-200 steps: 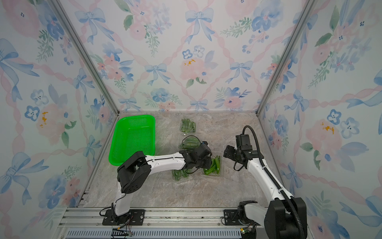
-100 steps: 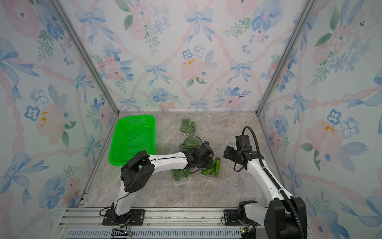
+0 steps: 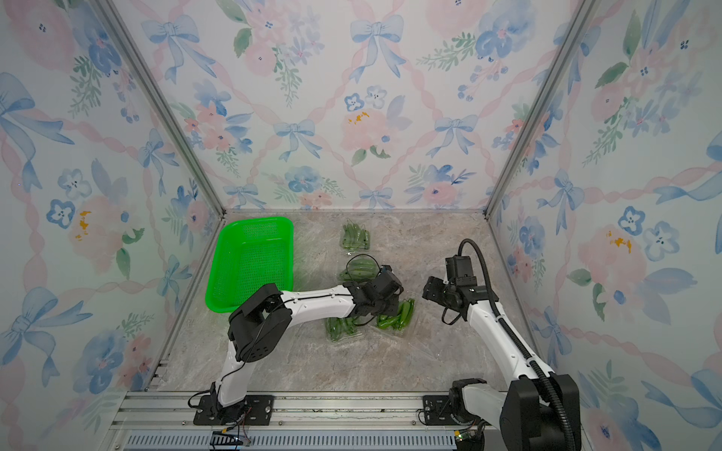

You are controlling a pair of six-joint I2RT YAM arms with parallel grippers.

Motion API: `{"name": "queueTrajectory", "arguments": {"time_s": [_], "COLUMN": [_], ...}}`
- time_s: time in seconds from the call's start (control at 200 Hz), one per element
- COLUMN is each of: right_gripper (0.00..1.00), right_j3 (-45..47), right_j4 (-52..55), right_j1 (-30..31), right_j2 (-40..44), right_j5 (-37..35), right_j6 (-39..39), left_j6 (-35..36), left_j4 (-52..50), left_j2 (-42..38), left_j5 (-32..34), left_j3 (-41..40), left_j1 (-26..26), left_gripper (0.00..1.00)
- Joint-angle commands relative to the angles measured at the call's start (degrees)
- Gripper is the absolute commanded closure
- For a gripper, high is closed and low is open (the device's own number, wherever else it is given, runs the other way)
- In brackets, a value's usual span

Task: Take small green peppers out of containers
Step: Pick up the green pepper from the packing box.

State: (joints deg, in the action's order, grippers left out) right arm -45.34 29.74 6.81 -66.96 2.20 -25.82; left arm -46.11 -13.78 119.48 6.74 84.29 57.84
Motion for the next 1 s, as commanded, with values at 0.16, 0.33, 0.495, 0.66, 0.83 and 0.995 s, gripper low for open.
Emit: {"name": "queueTrajectory", "arguments": {"time_s": [0.16, 0.33, 0.495, 0.66, 0.83, 0.995], "right_gripper": [0.26, 0.26, 0.26, 0.26, 0.27, 0.27], "right_j3": [0.75, 0.95, 1.0, 1.05, 1.1, 1.22], "right_j4": [-0.28, -0.38, -0.5, -0.56, -0.45, -0.51], "right_j1": [-0.22, -0.22, -0.25, -0.22, -0.22, -0.3], "right_j2": [0.88, 1.17, 1.22, 1.55, 1.66, 1.93], "right_j5": [0.53, 0.62, 0.7, 0.71, 0.75, 0.72], "right_j6": [0.78, 0.76, 0.78, 0.86, 0.9, 0.86], "left_j6": [0.31, 0.44, 0.62, 1.08, 1.29, 1.72], "left_j4": [-1.6, -1.6, -1.6, -1.73, -1.91, -1.95], "left_j2": [0.49, 1.36, 2.2, 2.81, 3.71, 4.09], "left_j5": [1.85, 1.68, 1.39, 1.37, 1.32, 1.3], "left_j3": [0.7, 1.21, 1.48, 2.1, 2.94, 3.46], "left_j1": [-0.69, -0.8, -0.89, -0.93, -0.96, -1.03], "left_gripper": [0.65, 0.65, 0.66, 0.7, 0.73, 0.77]}}
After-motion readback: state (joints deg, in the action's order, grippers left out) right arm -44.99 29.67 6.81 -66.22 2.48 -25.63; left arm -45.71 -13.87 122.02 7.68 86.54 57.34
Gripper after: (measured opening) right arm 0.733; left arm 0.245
